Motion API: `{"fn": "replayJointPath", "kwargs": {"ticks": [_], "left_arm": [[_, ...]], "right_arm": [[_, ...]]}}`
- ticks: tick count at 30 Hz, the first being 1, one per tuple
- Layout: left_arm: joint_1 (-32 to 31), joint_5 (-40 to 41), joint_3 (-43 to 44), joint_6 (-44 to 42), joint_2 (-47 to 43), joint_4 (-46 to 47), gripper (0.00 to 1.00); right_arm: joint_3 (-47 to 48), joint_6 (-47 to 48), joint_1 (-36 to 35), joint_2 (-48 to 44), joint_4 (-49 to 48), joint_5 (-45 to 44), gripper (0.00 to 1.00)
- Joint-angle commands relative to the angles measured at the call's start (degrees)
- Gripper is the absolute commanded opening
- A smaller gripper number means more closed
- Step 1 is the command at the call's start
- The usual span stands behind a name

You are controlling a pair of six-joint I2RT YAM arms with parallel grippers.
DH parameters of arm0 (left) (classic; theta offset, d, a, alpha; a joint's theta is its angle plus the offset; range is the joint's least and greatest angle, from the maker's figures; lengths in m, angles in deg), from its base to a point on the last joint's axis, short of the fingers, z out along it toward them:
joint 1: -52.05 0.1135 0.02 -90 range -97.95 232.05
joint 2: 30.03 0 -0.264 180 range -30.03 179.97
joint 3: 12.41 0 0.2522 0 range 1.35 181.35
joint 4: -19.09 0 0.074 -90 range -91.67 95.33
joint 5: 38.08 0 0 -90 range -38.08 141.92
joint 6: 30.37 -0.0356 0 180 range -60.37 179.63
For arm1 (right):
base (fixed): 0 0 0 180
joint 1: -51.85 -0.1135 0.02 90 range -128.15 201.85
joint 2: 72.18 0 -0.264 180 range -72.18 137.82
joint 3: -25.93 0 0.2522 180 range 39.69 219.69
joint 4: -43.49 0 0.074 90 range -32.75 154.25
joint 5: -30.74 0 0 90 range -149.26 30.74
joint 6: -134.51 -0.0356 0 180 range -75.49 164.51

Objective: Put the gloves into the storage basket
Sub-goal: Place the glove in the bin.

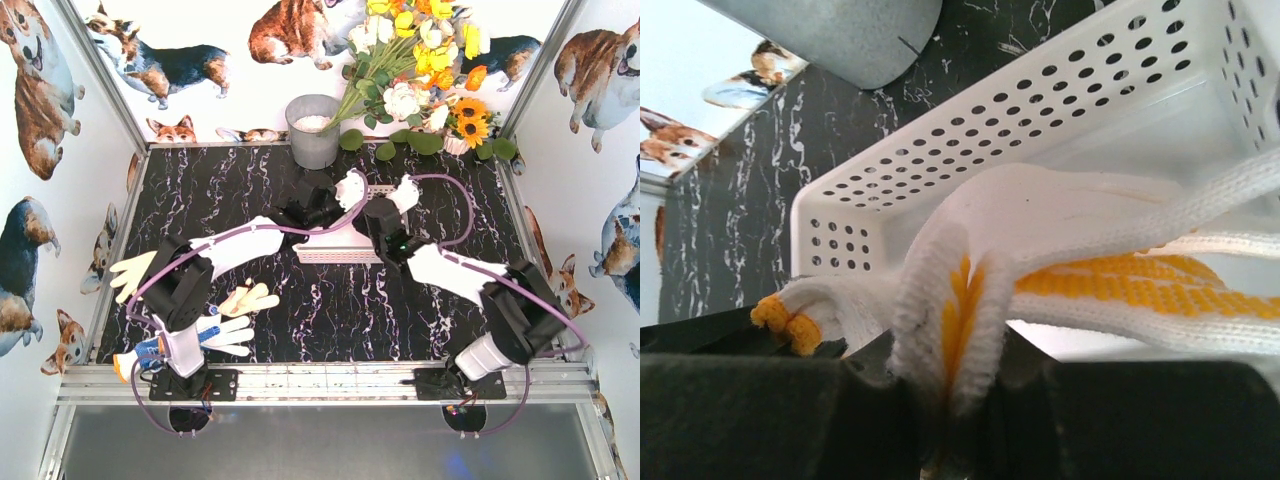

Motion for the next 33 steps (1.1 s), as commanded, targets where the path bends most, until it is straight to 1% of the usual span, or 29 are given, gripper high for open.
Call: {"fn": "replayJointPath", "kwargs": {"ticks": [1,7,12,15,18,24,30,33], "left_arm": [[3.5,0.8,-1.0,-2.1,3.3,4.7,0.00],[4.5,1.5,-2.7,-2.0,6.2,8.3,0.01],[5.0,2.8,-4.6,-1.7,8.0,10.9,0.11],[5.2,4.6,-6.0,-1.6,8.1,12.5,0.23],[5.4,5.8,-7.1,-2.0,8.3,13.5,0.27],[5.8,7.1,-8.1,-1.8,8.6,15.3,0.31],[6.1,8.2,-11.1,0.5,5.8,17.9,0.38],[6.1,8.4,-13.7,1.3,2.9,20.2,0.46]], "right_arm": [[3.5,2.4,-0.1,3.9,-5.4,-2.7,0.00],[4.3,-0.5,0.0,9.3,-6.3,-3.4,0.00],[4.2,-3.6,0.1,12.2,-6.5,-3.7,0.00],[4.0,-5.6,0.1,13.0,-6.7,-3.8,0.00],[4.6,-6.3,0.1,14.3,-6.7,-3.6,0.00],[5.5,-7.0,0.0,16.6,-6.2,-2.3,0.00],[5.7,-7.3,-0.6,17.4,-4.7,-3.1,0.00],[5.8,-8.1,-1.1,17.6,-3.6,-5.0,0.00]]}}
